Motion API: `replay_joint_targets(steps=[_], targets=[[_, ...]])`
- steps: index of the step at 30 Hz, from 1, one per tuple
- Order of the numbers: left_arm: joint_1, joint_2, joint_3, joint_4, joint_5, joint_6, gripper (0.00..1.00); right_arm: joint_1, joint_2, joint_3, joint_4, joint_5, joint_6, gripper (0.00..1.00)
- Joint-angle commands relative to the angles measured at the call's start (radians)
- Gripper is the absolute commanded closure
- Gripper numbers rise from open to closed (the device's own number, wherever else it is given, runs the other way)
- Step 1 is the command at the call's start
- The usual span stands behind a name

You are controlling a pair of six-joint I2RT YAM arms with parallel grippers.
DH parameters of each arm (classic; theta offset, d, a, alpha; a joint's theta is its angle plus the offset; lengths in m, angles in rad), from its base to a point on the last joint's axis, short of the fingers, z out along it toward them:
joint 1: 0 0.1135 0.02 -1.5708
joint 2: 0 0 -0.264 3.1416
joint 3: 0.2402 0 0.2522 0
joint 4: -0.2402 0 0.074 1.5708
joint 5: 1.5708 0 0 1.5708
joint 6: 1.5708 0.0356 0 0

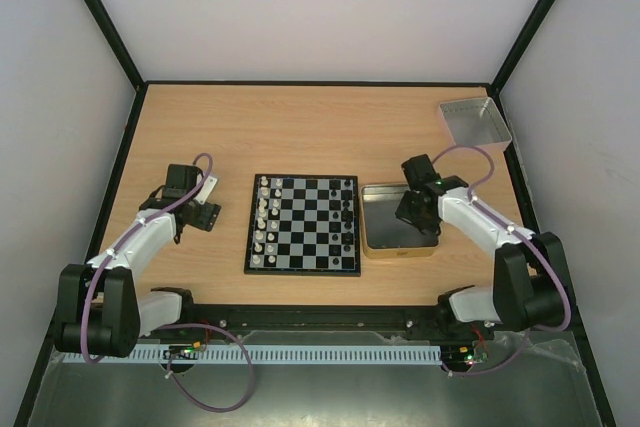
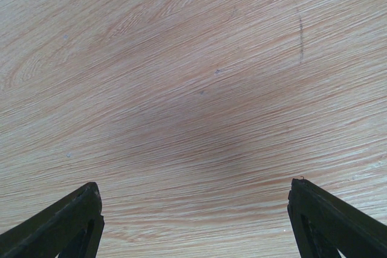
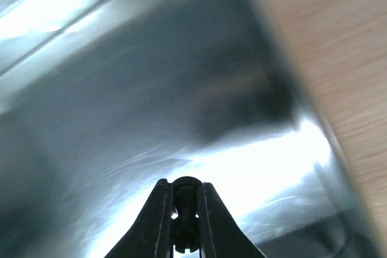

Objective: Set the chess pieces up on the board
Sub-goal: Pick up the chess piece from the storage box, then place the chess piece on the chessboard.

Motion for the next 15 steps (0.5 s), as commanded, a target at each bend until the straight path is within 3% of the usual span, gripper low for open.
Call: replay_joint_targets(steps=[1,10,15], targets=[[-0.007,0.002,-0.013,0.013,-0.013,-0.007,0.16,0.130,-0.013,0.080,-0.067,0.055,0.010,0.93],[-0.007,-0.002,-0.013,0.010,-0.025,-0.008,0.16,0.545,0.067,0.228,-0.157,0.196,0.114,0.94],[-0.007,0.000,-0.012,0.010,-0.025,-0.008,0.16,0.680,0.078,0.242,-0.183,0.209,0.176,0.94]])
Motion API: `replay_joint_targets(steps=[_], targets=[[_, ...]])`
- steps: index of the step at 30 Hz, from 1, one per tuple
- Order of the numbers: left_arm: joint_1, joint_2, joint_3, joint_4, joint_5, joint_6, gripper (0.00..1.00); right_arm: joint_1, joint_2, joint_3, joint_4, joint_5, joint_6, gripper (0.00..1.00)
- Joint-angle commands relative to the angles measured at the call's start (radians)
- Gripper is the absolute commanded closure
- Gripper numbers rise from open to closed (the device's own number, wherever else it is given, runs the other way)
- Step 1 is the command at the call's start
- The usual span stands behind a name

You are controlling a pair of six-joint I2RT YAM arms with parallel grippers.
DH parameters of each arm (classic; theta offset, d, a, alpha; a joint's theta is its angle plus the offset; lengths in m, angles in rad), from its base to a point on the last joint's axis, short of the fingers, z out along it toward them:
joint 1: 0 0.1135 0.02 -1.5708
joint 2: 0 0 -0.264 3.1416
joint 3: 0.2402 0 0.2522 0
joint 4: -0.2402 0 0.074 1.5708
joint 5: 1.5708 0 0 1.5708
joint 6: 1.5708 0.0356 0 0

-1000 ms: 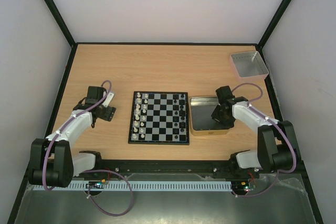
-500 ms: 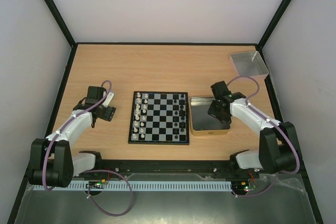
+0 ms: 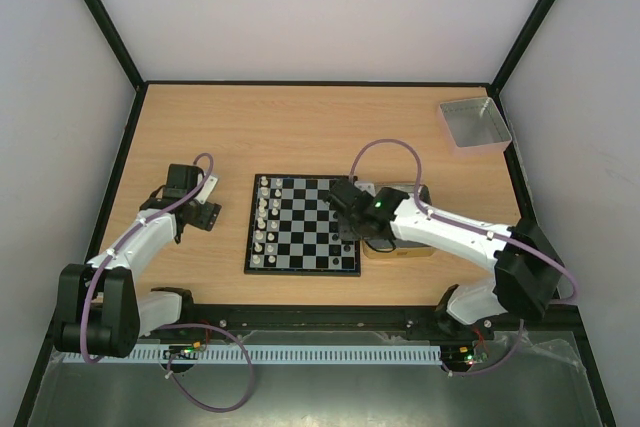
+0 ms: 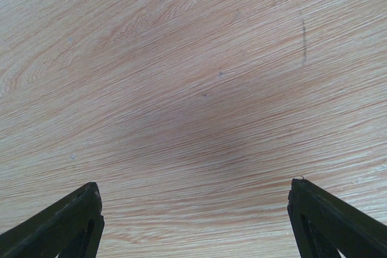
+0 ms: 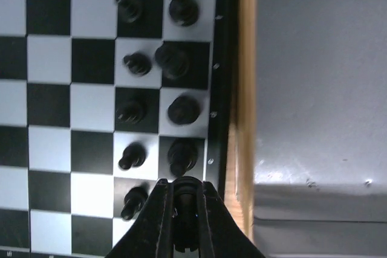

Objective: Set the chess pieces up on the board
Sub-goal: Place the chess piece on the chessboard.

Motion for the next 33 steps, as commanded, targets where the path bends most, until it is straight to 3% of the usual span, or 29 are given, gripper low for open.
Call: replay_joint_targets(steps=[1,33], targets=[[-0.003,-0.001,-0.012,0.002,-0.011,-0.008,0.16,0.081,0.003,0.004,-0.085,0.064,0.088,0.94],[-0.003,0.002,-0.012,0.001,-0.015,-0.008,0.16,0.211,0.071,-0.138,0.074,-0.016,0.140,0.93]])
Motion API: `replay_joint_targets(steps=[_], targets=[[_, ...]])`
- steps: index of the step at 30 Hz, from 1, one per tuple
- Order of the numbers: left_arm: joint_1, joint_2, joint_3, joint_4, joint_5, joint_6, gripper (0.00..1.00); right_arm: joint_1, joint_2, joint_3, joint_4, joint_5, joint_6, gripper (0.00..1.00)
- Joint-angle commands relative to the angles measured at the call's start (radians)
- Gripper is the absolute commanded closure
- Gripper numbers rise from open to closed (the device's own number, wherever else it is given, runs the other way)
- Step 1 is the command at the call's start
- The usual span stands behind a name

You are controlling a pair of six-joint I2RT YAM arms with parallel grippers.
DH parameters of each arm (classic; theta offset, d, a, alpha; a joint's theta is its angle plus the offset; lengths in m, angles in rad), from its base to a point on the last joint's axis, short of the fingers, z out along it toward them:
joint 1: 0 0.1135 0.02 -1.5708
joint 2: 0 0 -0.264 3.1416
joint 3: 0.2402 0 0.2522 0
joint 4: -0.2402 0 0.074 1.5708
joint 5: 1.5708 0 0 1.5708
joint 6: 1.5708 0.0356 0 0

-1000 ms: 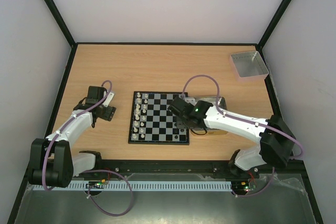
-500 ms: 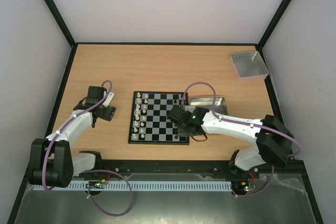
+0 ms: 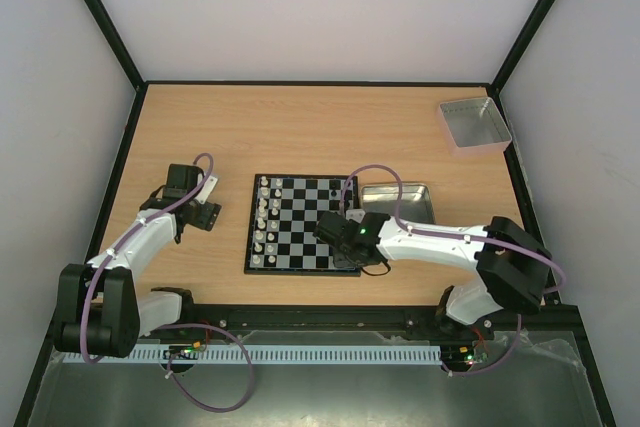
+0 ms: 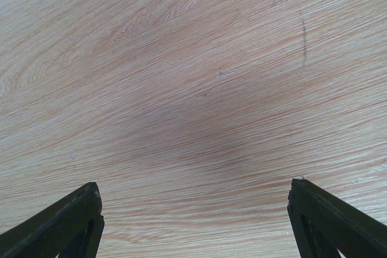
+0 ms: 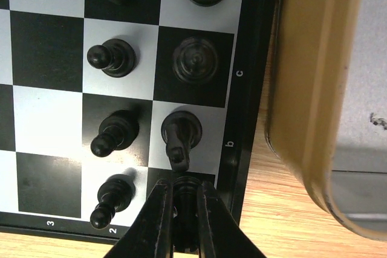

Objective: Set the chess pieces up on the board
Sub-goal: Place the chess piece on the chessboard.

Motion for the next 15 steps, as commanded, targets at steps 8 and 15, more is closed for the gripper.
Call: replay_joint_targets(steps=[8,15], targets=[[-0.003,0.004,-0.012,0.001,-0.015,-0.008,0.17,0.008,0.028,-0.027,0.042,-0.007,0.015,0.93],[-0.003,0.002,-0.012,0.001,-0.015,-0.008,0.16,0.008,0.023,-0.039,0.047,-0.020,0.016,0.92]])
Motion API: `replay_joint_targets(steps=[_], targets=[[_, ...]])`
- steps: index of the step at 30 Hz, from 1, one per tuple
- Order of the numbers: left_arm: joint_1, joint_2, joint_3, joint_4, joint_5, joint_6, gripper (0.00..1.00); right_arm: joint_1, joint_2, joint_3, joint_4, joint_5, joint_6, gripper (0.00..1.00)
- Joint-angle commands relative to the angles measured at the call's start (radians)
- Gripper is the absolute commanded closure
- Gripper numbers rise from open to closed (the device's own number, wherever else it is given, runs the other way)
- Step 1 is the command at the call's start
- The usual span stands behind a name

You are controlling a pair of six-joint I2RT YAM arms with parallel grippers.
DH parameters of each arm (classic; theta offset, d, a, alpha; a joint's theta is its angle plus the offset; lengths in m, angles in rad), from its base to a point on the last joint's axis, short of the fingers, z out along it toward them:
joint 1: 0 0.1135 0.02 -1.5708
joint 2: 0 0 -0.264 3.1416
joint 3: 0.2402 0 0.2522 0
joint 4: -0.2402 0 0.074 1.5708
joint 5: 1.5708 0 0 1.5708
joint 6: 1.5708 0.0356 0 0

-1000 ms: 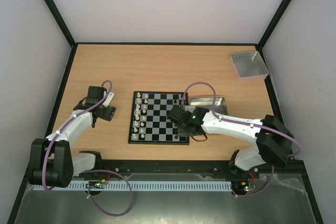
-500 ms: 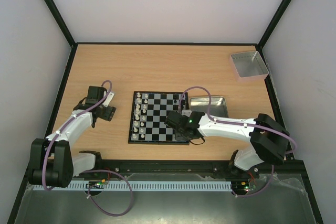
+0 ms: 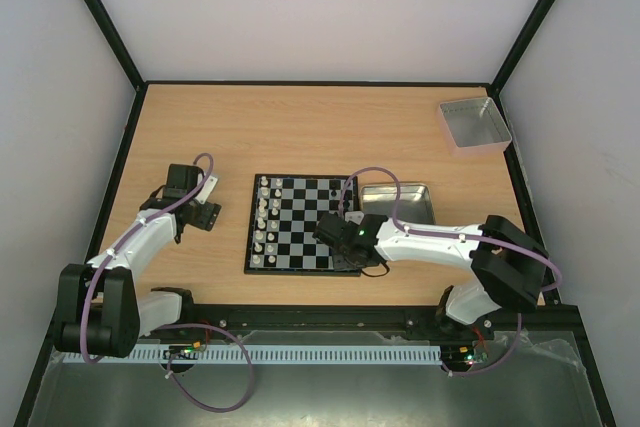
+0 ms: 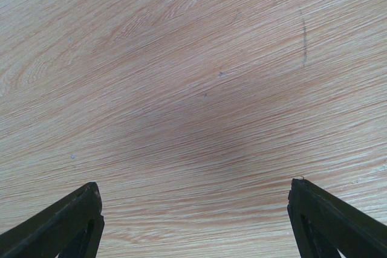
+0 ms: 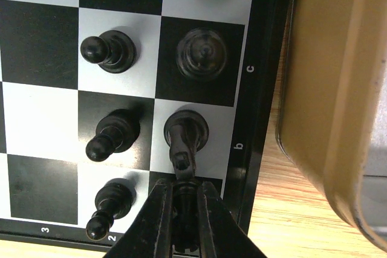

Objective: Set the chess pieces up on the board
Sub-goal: Place the chess piece on the chessboard.

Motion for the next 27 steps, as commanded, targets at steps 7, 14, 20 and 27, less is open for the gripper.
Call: replay_joint_targets(steps=[7,14,20,27], targets=[[-0.003,0.001,-0.012,0.001,-0.014,-0.008,0.16,0.009,-0.002,-0.030,0.013,-0.016,0.019,0.91],[-0.003,-0.001,-0.011,0.001,-0.016,-0.008,0.16,0.013,-0.009,-0.027,0.009,-0.022,0.020,0.90],[-0.003,-0.004,-0.011,0.001,-0.017,-0.009,0.16,0.021,-0.017,-0.033,0.006,-0.021,0.026,0.90],[-0.003,-0.003,-0.012,0.000,-0.016,-0.008,0.17,0.023,-0.029,-0.041,0.000,-0.014,0.032,0.90]])
